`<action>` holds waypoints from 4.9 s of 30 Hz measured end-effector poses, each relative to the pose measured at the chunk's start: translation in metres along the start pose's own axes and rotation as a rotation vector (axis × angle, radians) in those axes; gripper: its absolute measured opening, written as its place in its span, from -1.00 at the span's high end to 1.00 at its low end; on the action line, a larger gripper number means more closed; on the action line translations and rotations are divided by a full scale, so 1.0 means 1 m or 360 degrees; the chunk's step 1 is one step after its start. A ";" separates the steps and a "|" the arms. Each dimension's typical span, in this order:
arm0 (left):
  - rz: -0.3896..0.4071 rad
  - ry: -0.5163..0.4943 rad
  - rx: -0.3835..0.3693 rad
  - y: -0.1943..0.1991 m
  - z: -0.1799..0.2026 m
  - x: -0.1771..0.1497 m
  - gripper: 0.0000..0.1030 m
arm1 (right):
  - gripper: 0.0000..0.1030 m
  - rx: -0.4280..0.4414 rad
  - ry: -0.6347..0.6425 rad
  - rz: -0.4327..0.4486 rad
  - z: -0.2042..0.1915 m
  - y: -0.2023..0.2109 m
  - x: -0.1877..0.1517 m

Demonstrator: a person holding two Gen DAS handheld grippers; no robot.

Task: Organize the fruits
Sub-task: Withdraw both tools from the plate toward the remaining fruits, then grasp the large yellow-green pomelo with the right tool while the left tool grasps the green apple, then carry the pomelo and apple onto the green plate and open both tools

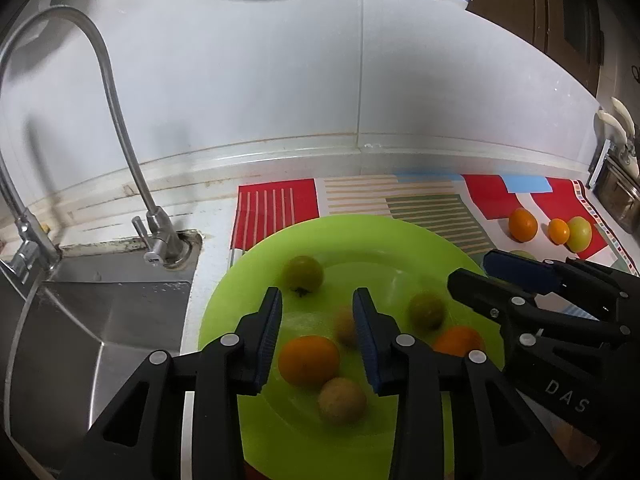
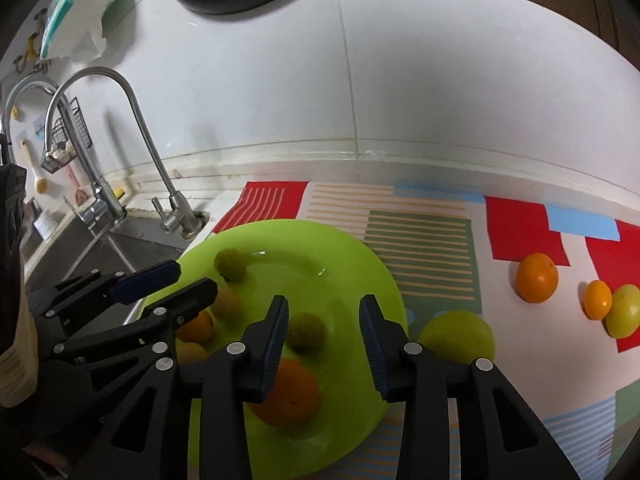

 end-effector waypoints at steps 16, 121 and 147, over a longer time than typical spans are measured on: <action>0.0106 0.0064 0.0049 0.059 -0.010 0.000 -0.30 | -0.20 -0.0144 -0.0016 0.0141 -0.003 0.060 -0.004; -0.0042 -0.0055 0.0142 0.014 0.186 0.000 -0.12 | -0.38 -0.0344 -0.0173 0.0016 0.232 0.113 -0.035; -0.0088 -0.0057 0.0078 0.006 0.189 0.007 0.04 | 0.05 -0.0349 -0.0210 -0.0045 0.241 0.103 -0.033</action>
Point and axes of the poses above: each gripper's, at about its wrist camera, not at the fingertips, and y roughly against the way its jaws point, z to its right, x to its top, the point moved 6 cm from there along -y, roughly the way its jaws point, and after that the axes turned 15 degrees about x, right-handed, at the moved point
